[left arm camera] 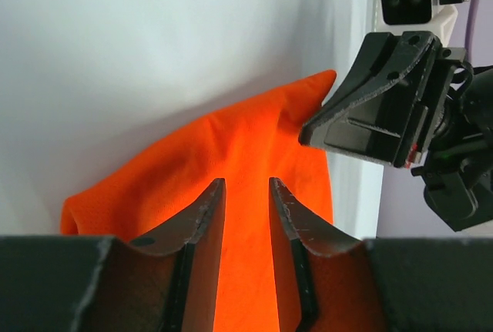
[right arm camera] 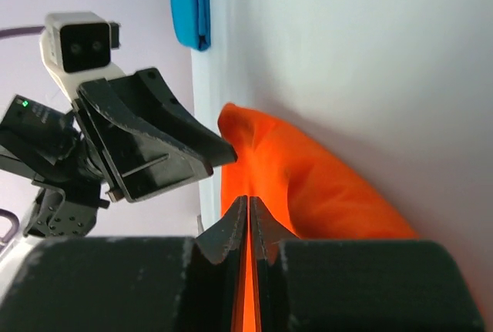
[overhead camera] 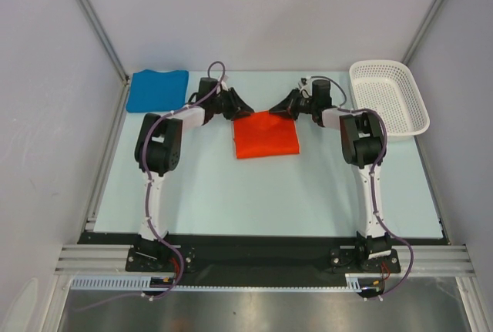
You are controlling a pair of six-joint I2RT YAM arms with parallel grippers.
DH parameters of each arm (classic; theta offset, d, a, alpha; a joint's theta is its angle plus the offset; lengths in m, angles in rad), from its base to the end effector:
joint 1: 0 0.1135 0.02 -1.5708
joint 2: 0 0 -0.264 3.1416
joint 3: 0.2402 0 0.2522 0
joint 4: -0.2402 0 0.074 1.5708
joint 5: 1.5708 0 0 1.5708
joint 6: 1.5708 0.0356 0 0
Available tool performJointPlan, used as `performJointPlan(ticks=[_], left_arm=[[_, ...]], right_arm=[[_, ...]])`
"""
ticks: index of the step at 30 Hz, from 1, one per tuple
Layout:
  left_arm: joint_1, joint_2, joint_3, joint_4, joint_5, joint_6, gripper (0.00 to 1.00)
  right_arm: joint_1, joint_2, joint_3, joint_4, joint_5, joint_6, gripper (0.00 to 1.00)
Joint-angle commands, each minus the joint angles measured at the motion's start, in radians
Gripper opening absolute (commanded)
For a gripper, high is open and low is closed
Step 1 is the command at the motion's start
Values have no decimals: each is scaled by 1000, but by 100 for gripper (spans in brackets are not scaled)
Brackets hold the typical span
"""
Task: Fold and stack the t-shirts
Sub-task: Fold the tshirt
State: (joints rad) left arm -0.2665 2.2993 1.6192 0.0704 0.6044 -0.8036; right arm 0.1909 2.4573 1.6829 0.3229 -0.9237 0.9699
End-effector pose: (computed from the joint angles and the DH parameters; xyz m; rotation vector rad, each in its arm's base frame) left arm 0.4853 -0.1535 0.1439 -0.2510 2.3276 -1.2339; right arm 0.5126 0.1280 0.1103 0.1946 2.2245 1.6196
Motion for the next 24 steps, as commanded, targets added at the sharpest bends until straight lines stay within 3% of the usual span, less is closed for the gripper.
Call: performJointPlan(ticks=[1,9,13,16,19,24], left_arm=[[16,20,1,72,-2,-29,34],[65,78,137,-64,17,72,38],[85,-15,166,-171,15,153,49],[90,-104,176,-277,-26,265,54],[95,-246,122,-398,-66,336,57],[95,-518,-235,-368,-20,290,64]], right_arm=[[-47,75,63,87,17,39,9],[-125,82,127,-172,42,-180,9],[-140,16,152,-298,71,-289,9],[-136,-41,222,-493,117,-409,10],[-108,-132,250,-700,206,-499,13],[-39,-294,233,-982,374,-603,23]])
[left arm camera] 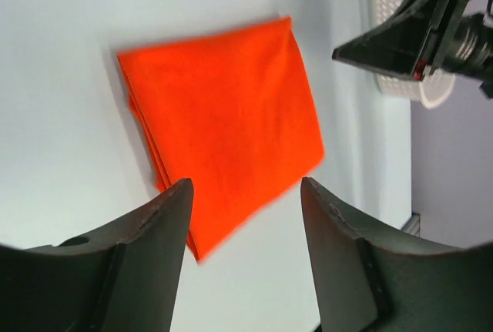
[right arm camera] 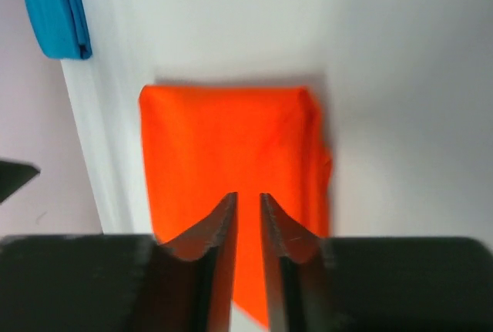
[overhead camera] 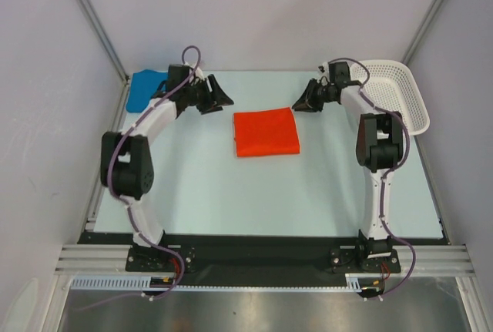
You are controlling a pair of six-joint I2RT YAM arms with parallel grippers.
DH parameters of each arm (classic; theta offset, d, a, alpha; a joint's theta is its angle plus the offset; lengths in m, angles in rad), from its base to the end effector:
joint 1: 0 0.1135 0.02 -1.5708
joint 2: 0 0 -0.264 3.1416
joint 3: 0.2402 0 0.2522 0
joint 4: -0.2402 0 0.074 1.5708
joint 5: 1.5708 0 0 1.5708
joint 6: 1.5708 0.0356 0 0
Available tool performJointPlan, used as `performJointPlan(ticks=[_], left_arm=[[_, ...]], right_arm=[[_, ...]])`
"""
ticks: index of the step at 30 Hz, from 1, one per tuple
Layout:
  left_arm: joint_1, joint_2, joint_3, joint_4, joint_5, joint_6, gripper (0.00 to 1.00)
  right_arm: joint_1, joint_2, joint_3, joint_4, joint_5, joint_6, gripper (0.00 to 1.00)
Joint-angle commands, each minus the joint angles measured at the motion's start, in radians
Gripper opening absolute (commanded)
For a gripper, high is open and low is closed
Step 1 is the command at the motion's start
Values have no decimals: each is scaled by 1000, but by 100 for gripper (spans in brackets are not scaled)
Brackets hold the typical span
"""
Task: Fold and stack the t-shirts
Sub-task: Fold the tshirt
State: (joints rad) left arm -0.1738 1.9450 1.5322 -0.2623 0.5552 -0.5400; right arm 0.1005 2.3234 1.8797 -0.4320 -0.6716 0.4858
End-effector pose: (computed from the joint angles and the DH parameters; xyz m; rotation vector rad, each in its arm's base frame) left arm 0.4364 -0.0957 0.2508 -0.1090 2.3155 -0.9987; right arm 0.5079 0.0735 0.1770 0.1656 2.4713 1.0783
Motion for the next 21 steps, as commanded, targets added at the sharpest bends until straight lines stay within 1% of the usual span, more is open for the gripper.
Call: performJointPlan(ticks=[1,2,3,4,5,6,8,10,13,17,21], left_arm=[[0,-196,-205,-19,46,12,64],[0,-230,-307,0,60,-12,66],[0,-279,-349,15,72,-18,68],[0,-300,-383,18,72,-21,71],[-1,-311,-438,27,84,-32,73],[0,-319,-457,38,103,-34,83],[0,-308,-463,26,123,-28,85],[0,-278,-455,23,141,-26,81],[2,-252,-426,-5,117,-32,84],[0,-177,-426,50,120,-28,90],[0,-92,-412,107,135,-52,89]], right_arm=[[79,-180,10,-253,141,-122,30],[96,-197,3,-296,151,-128,34],[117,-212,-4,-316,167,-157,38],[155,-231,-5,-336,182,-168,43],[178,-239,-5,-367,200,-182,46],[192,-245,-5,-373,222,-194,48],[215,-248,-2,-402,240,-193,50],[215,-251,-14,-399,239,-178,51],[217,-245,-19,-415,250,-193,52],[219,-178,10,-453,227,-227,53],[245,-151,44,-473,245,-233,53]])
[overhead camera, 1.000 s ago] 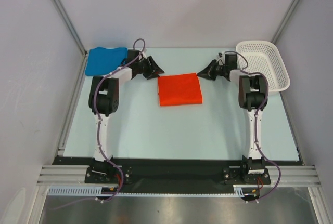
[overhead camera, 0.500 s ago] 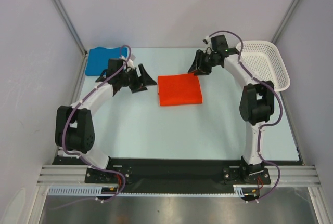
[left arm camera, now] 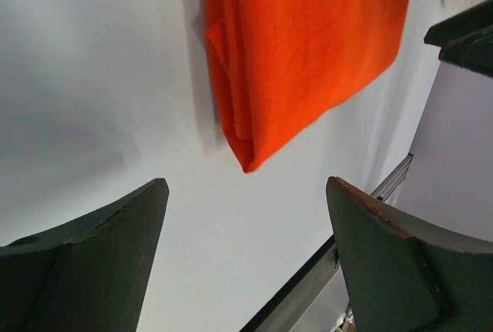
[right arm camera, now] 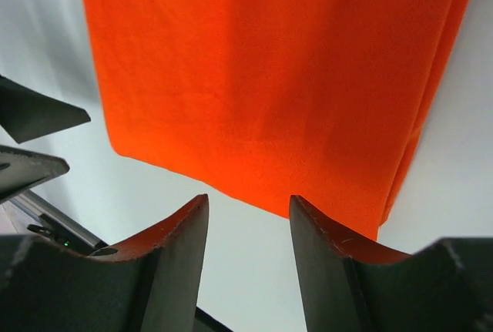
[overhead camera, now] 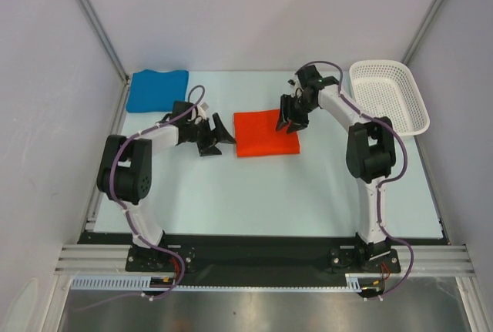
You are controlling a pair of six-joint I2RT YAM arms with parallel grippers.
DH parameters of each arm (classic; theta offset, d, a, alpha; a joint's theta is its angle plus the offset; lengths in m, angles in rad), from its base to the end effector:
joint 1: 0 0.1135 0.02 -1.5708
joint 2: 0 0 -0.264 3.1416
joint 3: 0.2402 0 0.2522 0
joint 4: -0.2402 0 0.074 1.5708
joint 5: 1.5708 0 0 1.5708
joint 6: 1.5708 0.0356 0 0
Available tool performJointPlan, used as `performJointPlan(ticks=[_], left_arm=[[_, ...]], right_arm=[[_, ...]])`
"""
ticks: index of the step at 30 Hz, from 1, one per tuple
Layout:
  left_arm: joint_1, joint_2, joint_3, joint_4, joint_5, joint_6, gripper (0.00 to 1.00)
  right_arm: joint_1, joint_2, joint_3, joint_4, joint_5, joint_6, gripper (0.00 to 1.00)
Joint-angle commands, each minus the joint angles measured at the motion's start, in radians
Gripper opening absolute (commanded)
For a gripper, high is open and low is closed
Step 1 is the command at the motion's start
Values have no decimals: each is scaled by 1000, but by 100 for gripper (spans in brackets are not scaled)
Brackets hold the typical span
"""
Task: Fold and stack the t-shirts
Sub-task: Fold the tshirt
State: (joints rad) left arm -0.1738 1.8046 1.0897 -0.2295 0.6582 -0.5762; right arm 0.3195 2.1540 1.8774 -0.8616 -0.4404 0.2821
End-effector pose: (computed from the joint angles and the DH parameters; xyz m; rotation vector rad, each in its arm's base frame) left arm 0.3561 -0.0846 0.1723 -0.2354 2.5790 -1.1233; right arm 0.4338 0.1595 0.2283 -0.1872 2.7556 0.7693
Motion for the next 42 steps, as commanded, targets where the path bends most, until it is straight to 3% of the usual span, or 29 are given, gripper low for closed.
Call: performJointPlan(ticks=[1,5,9,12,18,23,29,32,34,42], left_arm=[[2,58,29,91,41,-23,88],[2,78,26,124,47,-63,85],[8,98,35,114,53,-71,84],[13,93,29,119,55,-85,84],[23,88,21,108,60,-86,84],[37,87,30,75,49,-82,84],[54,76,27,82,57,-85,84],[63,62,6,88,63,-96,83],[71,45,-13,97,67,-103,81],[97,-24,-76,92,101,-111,77]], right_arm=[[42,18,34,-30,11,-24,52],[85,21,0,2,-11,8,43],[99,29,-38,74,-41,51,16],[96,24,-81,104,-61,66,8],[58,-8,-265,258,-112,89,6],[59,-17,-310,269,-124,71,5],[105,-55,-141,178,-44,48,17],[136,-49,-49,138,-58,61,26],[158,-26,-27,151,-104,85,26],[213,69,-142,505,-317,319,21]])
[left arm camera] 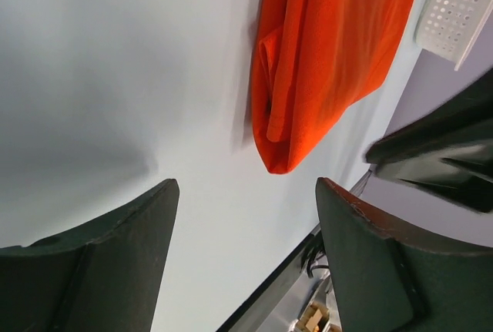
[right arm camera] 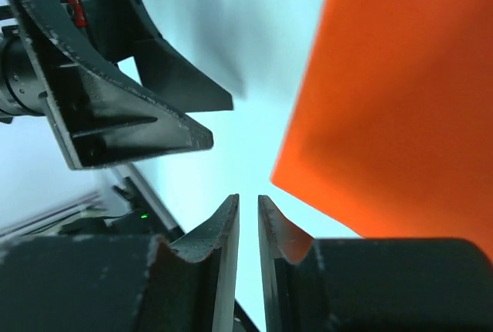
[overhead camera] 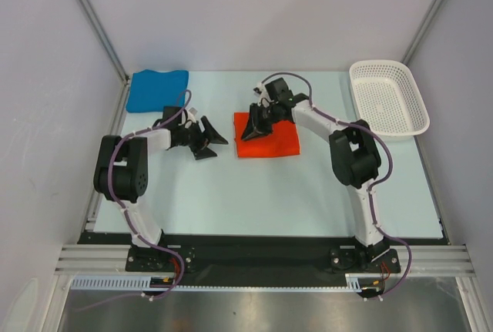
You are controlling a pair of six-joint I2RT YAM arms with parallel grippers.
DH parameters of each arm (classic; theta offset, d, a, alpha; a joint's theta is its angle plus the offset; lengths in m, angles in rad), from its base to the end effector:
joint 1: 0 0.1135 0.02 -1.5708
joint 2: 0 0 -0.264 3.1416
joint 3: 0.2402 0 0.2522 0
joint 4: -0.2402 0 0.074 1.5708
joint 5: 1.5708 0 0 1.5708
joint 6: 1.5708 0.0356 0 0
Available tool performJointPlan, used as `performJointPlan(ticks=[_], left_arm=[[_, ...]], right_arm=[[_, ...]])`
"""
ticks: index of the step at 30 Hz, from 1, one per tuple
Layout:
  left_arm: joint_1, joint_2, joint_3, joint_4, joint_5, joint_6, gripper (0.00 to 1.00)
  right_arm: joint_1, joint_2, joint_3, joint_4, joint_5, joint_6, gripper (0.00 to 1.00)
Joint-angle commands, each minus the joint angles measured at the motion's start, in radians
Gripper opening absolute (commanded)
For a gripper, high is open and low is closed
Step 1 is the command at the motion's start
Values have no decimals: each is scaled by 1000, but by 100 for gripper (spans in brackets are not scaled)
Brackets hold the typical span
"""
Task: Fold and stack the t-shirts
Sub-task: Fold the tshirt
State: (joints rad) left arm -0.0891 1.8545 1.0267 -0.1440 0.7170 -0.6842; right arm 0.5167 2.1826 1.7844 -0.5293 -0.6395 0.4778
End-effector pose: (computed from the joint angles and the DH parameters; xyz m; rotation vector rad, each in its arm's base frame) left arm 0.3571 -0.0554 0.1439 -0.4747 2.5744 -1.2052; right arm 0.4088 0.2567 0.2079 -0.3412 2.6233 1.1832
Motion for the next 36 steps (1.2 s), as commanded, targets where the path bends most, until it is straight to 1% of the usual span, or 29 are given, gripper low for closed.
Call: performJointPlan(ticks=[1,2,3,6,9,13,15,18,22,23,24,25,27,28,29,30,31,33,34,35,36], left_arm=[[14,-78,-17,1,42,0,77],[17,-83,-22,1,44,2,77],[18,-86,-30,0,47,2,77],[20,-87,-34,1,47,-3,78],[22,-84,-31,17,47,-18,79],[20,-80,-25,23,53,-25,79],[20,-81,-30,18,52,-23,79],[22,-94,-45,17,48,-20,79],[26,-109,-65,23,50,-25,79],[29,-110,-68,23,53,-28,78],[29,-109,-68,23,56,-29,78],[29,-109,-68,23,58,-29,78],[29,-109,-68,23,65,-28,78],[29,-109,-70,23,67,-28,78],[29,-110,-70,23,70,-28,78],[29,-113,-73,23,71,-29,78],[29,-118,-76,23,73,-31,78],[32,-123,-79,12,73,-28,77],[38,-126,-79,1,71,-18,77],[43,-138,-79,-9,70,-14,77],[48,-146,-83,-22,71,-11,77]], right_arm=[[22,43,-74,222,-126,149,20],[23,46,-113,286,-134,174,20],[26,61,-123,302,-146,192,19],[34,85,-141,298,-144,180,19],[34,89,-109,232,-105,125,20],[34,74,-17,80,-58,21,24],[39,43,21,46,-36,-4,25],[49,-18,36,-32,20,-73,31],[69,-63,50,-162,135,-180,45],[75,-66,55,-181,183,-218,48],[78,-64,59,-199,204,-235,52],[85,-64,63,-230,224,-254,58],[91,-63,78,-259,291,-303,63],[100,-64,81,-277,310,-320,68],[105,-67,79,-279,349,-340,70],[112,-76,69,-278,374,-397,75],[121,-98,57,-259,397,-430,81],[166,-139,-12,-221,501,-508,87],[183,-189,-44,-159,539,-581,96],[216,-214,-83,-123,601,-612,99],[227,-237,-156,-82,627,-639,100]])
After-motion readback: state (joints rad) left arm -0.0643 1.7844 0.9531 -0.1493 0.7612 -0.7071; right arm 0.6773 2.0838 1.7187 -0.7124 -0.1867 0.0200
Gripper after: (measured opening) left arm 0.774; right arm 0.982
